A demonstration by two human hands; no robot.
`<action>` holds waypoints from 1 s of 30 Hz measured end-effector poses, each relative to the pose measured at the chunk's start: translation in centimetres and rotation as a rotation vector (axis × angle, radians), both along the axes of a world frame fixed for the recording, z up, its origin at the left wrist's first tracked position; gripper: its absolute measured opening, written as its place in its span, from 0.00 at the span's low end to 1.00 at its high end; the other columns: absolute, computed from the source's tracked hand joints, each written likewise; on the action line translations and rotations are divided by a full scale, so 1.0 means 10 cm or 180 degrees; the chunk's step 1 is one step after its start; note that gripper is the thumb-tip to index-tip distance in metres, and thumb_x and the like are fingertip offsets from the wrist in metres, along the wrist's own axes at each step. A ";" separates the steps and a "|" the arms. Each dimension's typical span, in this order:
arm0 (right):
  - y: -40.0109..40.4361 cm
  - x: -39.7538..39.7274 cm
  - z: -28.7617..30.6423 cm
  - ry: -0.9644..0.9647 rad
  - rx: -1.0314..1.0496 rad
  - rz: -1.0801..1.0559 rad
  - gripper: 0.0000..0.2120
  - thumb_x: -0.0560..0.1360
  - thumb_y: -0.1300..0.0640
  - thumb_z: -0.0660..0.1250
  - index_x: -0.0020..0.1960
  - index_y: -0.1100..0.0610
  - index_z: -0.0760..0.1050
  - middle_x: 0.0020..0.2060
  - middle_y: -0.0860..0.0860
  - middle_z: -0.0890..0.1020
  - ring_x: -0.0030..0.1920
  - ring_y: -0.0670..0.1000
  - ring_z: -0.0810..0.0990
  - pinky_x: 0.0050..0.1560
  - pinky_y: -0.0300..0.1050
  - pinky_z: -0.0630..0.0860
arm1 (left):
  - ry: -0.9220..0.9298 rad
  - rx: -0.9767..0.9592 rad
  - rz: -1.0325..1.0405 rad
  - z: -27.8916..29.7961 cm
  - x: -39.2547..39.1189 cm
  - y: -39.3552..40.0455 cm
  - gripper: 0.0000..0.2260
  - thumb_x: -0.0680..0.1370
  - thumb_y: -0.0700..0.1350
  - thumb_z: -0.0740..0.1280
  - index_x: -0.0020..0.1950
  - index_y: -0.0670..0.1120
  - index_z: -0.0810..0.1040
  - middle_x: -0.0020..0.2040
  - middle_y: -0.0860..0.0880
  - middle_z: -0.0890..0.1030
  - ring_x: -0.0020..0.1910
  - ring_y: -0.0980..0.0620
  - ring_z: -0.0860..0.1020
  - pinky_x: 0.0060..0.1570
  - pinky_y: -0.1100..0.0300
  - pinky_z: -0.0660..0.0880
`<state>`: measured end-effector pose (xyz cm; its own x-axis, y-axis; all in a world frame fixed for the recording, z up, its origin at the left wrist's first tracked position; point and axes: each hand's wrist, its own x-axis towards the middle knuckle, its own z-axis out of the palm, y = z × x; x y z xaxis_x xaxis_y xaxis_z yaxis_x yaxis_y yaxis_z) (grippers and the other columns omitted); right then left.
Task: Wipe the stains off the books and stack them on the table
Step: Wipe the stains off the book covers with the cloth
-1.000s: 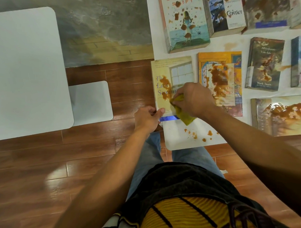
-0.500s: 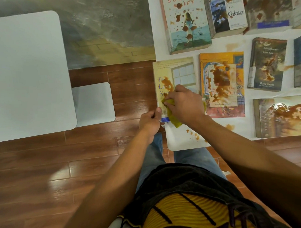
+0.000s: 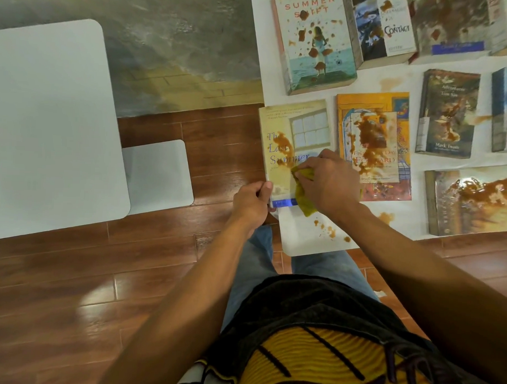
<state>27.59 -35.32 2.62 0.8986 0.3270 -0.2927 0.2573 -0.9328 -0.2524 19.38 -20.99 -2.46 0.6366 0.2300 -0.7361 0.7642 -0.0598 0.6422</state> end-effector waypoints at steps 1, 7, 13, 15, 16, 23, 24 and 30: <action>0.04 -0.03 0.00 0.0038 0.0009 0.0097 0.11 0.78 0.48 0.68 0.58 0.50 0.83 0.51 0.50 0.79 0.46 0.56 0.81 0.40 0.45 0.72 | 0.0019 0.0005 -0.0010 0.01 0.01 0.00 0.15 0.85 0.51 0.59 0.56 0.44 0.81 0.52 0.48 0.84 0.43 0.51 0.84 0.32 0.70 0.76; -0.08 0.09 0.04 0.0061 -0.0098 0.0139 0.10 0.78 0.47 0.69 0.57 0.48 0.83 0.52 0.50 0.80 0.48 0.56 0.80 0.43 0.46 0.73 | 0.0091 -0.0006 -0.0085 0.04 0.03 0.00 0.15 0.85 0.52 0.59 0.55 0.44 0.81 0.51 0.50 0.84 0.43 0.53 0.83 0.36 0.67 0.78; 0.16 -0.07 0.03 0.0113 0.0081 0.0444 0.11 0.77 0.47 0.70 0.55 0.49 0.83 0.50 0.51 0.80 0.46 0.55 0.81 0.40 0.44 0.73 | 0.0249 -0.0211 0.0065 0.02 0.01 0.00 0.17 0.84 0.54 0.59 0.46 0.46 0.81 0.46 0.48 0.84 0.46 0.48 0.85 0.50 0.52 0.82; 0.22 -0.10 0.04 0.0170 0.0129 0.0465 0.10 0.77 0.47 0.70 0.55 0.49 0.83 0.50 0.51 0.80 0.47 0.55 0.81 0.41 0.45 0.73 | 0.0276 -0.0275 0.0199 0.02 0.02 0.01 0.17 0.84 0.54 0.60 0.43 0.47 0.82 0.43 0.47 0.85 0.47 0.46 0.85 0.54 0.46 0.82; 0.22 -0.08 0.04 0.0172 0.0121 0.0410 0.10 0.77 0.47 0.70 0.55 0.49 0.83 0.50 0.51 0.80 0.48 0.55 0.81 0.41 0.45 0.73 | 0.0287 -0.0294 0.0223 0.02 0.03 0.01 0.17 0.84 0.54 0.61 0.43 0.47 0.82 0.43 0.47 0.85 0.47 0.45 0.85 0.54 0.44 0.81; 0.33 0.00 0.03 0.0164 -0.0047 0.0219 0.12 0.78 0.45 0.69 0.58 0.48 0.82 0.52 0.51 0.79 0.48 0.54 0.81 0.42 0.44 0.74 | 0.0292 -0.0383 0.0206 0.09 0.03 0.01 0.15 0.85 0.53 0.59 0.47 0.48 0.81 0.44 0.49 0.85 0.46 0.49 0.85 0.54 0.50 0.82; 0.38 0.02 0.03 0.0161 -0.0054 0.0207 0.12 0.78 0.45 0.68 0.58 0.48 0.82 0.52 0.51 0.79 0.48 0.54 0.81 0.43 0.45 0.76 | 0.0303 -0.0366 0.0180 0.09 0.03 0.01 0.16 0.85 0.53 0.59 0.46 0.48 0.81 0.45 0.49 0.85 0.46 0.49 0.85 0.54 0.50 0.82; 0.44 -0.02 0.03 0.0255 -0.0114 0.0076 0.12 0.79 0.47 0.67 0.58 0.50 0.82 0.52 0.53 0.78 0.49 0.56 0.80 0.44 0.48 0.76 | 0.0286 -0.0332 0.0251 0.05 0.03 0.00 0.18 0.85 0.53 0.59 0.40 0.48 0.81 0.39 0.48 0.84 0.47 0.45 0.85 0.53 0.44 0.82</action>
